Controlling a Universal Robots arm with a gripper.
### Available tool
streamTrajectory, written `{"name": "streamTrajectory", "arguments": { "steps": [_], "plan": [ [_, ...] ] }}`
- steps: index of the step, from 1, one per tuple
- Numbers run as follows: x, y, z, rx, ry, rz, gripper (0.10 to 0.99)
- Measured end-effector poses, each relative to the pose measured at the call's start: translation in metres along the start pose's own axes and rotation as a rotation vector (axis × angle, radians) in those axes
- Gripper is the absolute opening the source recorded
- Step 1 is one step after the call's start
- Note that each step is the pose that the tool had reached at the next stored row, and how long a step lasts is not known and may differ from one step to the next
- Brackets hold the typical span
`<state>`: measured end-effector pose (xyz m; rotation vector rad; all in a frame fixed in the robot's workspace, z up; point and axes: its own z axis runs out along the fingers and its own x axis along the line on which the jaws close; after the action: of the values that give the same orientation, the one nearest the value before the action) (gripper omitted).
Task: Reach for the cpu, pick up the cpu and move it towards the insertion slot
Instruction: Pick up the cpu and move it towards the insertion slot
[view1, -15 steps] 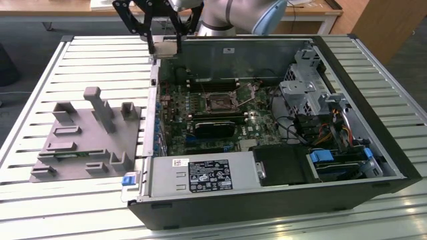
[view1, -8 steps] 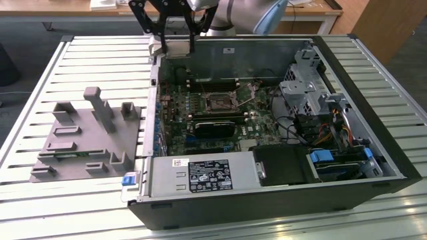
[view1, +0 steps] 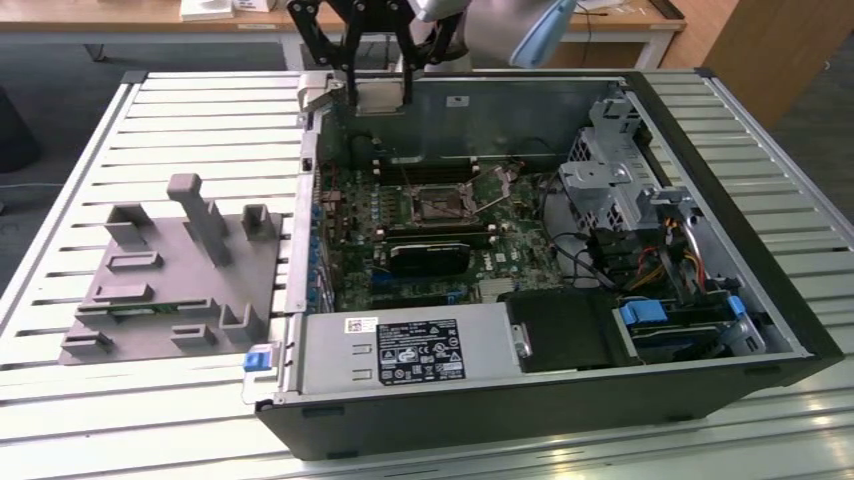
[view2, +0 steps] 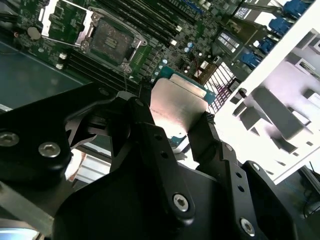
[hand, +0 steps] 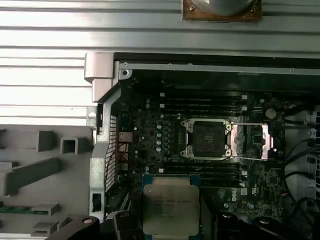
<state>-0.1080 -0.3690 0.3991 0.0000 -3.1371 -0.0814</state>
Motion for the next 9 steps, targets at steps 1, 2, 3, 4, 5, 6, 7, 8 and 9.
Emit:
{"name": "streamTrajectory", "arguments": {
  "steps": [1,2,3,4,5,6,7,8,9],
  "plan": [
    [-0.0024,0.0001,0.0000,0.000,-0.0002,0.000,0.541],
    [-0.0049,0.0002,0.0000,0.000,-0.0005,0.001,0.541],
    [-0.0072,0.0003,0.0000,0.000,-0.0007,0.001,0.541],
    [-0.0096,0.0003,0.0000,0.000,-0.0010,0.001,0.541],
    [-0.0120,0.0004,0.0000,0.000,-0.0012,0.002,0.541],
    [-0.0144,0.0005,0.0000,0.000,-0.0015,0.002,0.541],
    [-0.0168,0.0006,0.0000,0.000,-0.0017,0.002,0.541],
    [-0.0193,0.0006,0.0000,0.000,-0.0020,0.003,0.541],
    [-0.0217,0.0007,0.0000,0.000,-0.0022,0.003,0.541]
  ]
}}
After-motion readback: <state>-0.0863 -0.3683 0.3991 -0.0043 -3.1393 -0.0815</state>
